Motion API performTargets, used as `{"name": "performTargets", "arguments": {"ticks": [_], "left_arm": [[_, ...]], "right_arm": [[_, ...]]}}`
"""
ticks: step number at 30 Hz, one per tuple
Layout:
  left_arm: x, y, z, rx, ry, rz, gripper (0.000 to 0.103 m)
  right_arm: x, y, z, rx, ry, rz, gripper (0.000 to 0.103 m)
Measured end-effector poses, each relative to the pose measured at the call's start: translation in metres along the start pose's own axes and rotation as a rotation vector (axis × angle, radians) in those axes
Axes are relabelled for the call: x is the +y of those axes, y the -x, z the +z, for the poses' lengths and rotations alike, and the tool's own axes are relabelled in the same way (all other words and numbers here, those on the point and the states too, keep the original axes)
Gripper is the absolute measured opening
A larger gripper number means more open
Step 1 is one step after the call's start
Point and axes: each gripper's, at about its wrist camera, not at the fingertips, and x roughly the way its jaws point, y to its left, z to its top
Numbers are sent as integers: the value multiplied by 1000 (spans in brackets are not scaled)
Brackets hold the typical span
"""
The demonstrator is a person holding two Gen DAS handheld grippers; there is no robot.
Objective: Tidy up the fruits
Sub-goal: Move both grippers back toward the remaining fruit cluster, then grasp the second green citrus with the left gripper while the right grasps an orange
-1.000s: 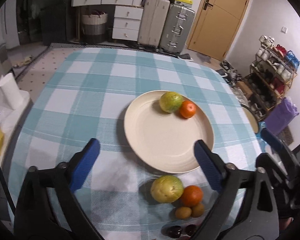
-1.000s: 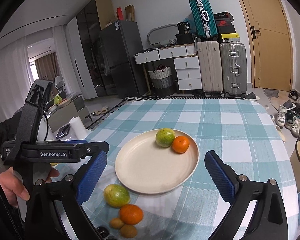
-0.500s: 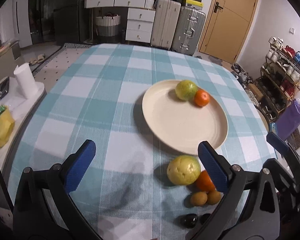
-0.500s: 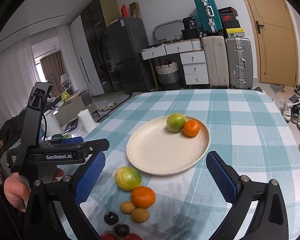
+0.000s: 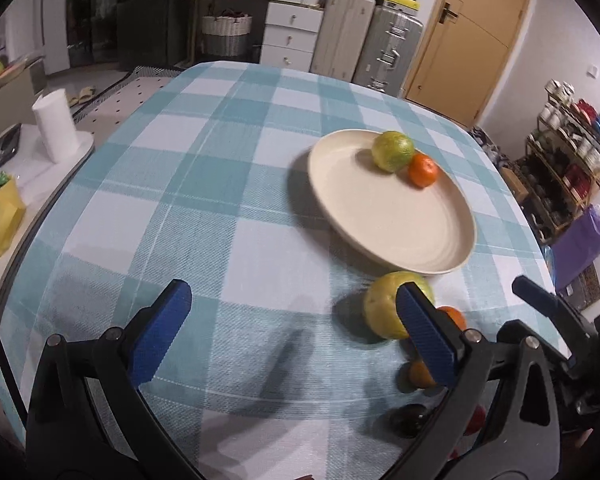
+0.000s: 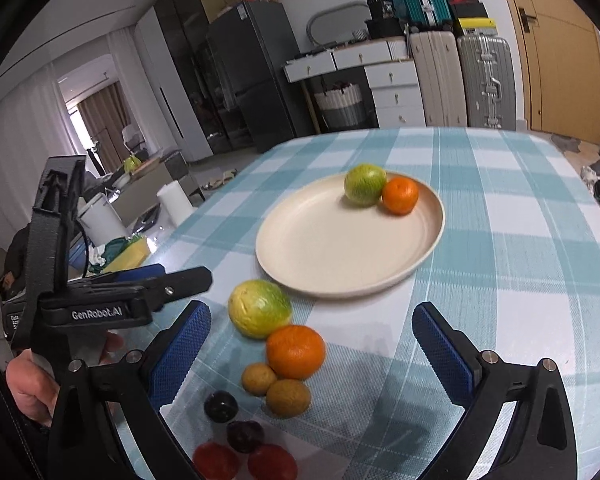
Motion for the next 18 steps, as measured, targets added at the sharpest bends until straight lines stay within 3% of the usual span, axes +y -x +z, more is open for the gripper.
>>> {"name": "performTargets", "arguments": {"ticks": [12,15,18], "left_arm": [[12,-10,-1,16,29,-19,102],[13,-13,0,21,34,-23,102],[14,-15,0,28,40,-21,102]], "right_arm": [[6,-22,-12,103,18,33,102],[9,-25,-12,117,26,48,98],[9,-31,-13,145,25,57,83]]}}
